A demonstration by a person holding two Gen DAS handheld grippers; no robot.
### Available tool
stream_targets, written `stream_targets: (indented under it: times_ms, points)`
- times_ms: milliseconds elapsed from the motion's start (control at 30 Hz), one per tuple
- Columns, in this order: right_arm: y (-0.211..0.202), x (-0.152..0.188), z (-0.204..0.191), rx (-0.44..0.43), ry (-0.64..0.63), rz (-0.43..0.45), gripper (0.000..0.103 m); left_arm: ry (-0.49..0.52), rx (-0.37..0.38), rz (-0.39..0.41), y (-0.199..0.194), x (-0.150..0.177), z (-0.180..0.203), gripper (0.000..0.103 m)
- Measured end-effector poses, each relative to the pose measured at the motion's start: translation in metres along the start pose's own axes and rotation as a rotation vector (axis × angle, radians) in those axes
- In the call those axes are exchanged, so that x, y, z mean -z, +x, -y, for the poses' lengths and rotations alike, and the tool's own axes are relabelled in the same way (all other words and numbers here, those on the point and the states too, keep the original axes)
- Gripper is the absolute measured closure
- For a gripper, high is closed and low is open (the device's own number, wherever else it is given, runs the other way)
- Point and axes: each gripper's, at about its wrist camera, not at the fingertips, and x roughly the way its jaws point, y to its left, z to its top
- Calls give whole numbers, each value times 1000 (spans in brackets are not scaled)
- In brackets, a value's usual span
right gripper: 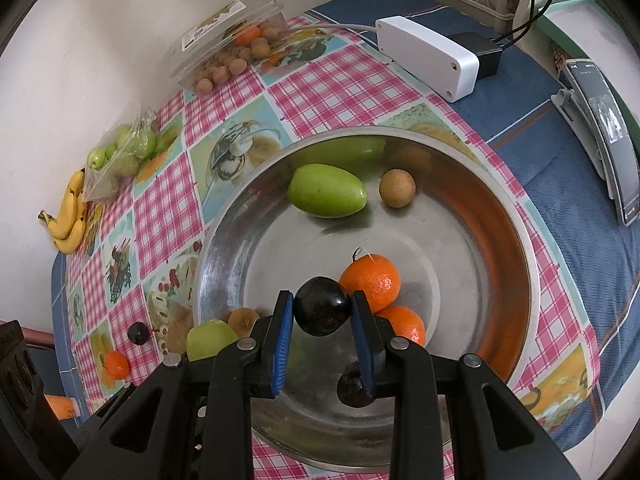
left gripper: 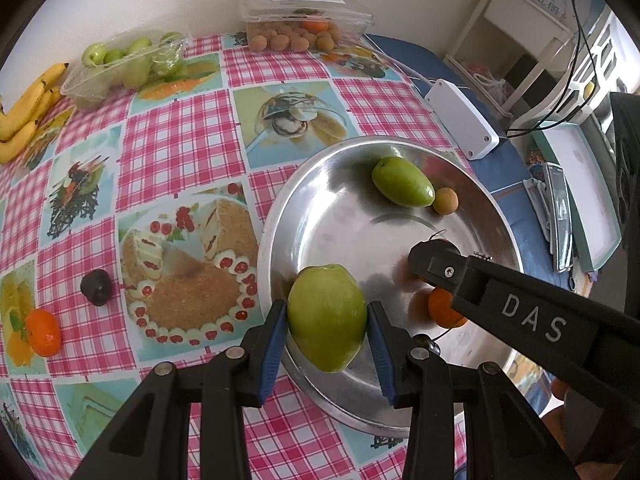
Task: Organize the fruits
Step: 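Open the left tool dropping the mango while the right tool releases the plum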
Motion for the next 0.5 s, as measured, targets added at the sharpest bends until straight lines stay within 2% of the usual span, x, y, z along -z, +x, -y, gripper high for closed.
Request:
stream_targets:
  times_ms: [500]
  points:
    - [4, 1, -5, -10, -25, -24, 72, 3, 9, -12, 4, 0, 0, 60]
